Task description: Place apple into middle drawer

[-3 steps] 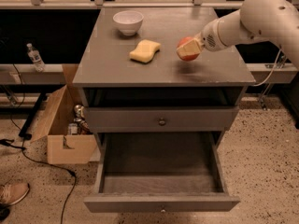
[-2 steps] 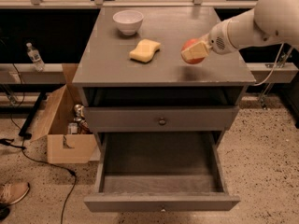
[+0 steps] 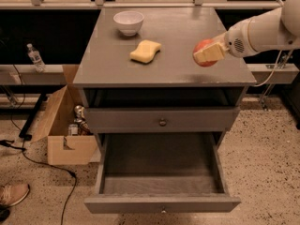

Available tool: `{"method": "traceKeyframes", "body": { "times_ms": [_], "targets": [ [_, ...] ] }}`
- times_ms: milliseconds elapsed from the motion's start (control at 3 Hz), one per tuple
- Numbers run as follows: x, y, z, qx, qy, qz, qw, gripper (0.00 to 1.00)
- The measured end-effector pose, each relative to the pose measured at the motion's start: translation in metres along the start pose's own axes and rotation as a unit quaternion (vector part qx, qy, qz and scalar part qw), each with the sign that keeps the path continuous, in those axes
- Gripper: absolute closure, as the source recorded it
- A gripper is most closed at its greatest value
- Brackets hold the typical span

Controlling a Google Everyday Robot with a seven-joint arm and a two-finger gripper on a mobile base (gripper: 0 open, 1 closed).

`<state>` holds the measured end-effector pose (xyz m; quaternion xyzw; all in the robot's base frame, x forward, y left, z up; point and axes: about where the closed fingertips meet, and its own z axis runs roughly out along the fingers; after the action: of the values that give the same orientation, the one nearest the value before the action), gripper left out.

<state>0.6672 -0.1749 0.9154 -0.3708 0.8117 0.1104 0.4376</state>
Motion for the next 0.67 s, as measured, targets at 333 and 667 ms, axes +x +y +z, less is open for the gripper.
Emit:
{"method": "traceKeyframes", "body": {
  "times_ms": [333, 667],
  "targets": [
    [0.011, 0.014, -0.011, -0.02, 0.008, -0.011, 0.9997, 1.0],
    [0.024, 0.036, -0.031, -0.014, 0.031, -0.039, 0.9987, 1.0]
  ]
}}
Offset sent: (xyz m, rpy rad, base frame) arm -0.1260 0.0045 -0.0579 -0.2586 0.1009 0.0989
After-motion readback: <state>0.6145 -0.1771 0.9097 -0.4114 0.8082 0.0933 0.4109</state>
